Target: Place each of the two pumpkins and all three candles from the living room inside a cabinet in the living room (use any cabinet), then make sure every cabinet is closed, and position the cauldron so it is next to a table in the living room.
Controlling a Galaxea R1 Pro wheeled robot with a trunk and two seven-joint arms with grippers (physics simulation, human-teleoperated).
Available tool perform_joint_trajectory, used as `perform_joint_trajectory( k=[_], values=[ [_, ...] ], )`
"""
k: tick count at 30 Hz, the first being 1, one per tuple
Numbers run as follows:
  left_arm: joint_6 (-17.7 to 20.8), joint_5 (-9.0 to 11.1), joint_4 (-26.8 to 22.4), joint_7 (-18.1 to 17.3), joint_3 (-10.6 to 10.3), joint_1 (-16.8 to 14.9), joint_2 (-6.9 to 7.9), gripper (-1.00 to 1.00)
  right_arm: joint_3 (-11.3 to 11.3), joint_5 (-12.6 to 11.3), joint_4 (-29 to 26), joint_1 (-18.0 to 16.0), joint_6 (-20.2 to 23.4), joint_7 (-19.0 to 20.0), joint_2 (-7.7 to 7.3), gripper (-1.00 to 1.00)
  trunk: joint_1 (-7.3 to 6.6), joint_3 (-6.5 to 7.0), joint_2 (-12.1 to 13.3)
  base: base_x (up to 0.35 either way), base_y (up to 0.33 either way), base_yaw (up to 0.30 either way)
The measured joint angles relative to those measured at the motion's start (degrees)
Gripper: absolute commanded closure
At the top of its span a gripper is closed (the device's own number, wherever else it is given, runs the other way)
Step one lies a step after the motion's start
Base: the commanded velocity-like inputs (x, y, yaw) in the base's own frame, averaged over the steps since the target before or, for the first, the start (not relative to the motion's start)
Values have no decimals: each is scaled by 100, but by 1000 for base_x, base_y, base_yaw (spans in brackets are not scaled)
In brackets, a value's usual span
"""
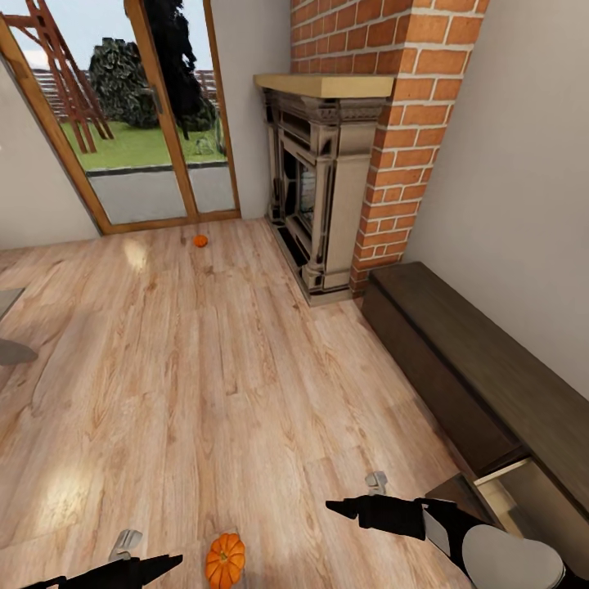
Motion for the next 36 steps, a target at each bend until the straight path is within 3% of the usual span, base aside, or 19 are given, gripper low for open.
perform_joint_trajectory(
  k=[36],
  values=[
    [5,0,0,26,0,0,-8,-100,11,8,4,0,9,-35,16,-100,791,-646,-1444,0,0,0]
  ],
)
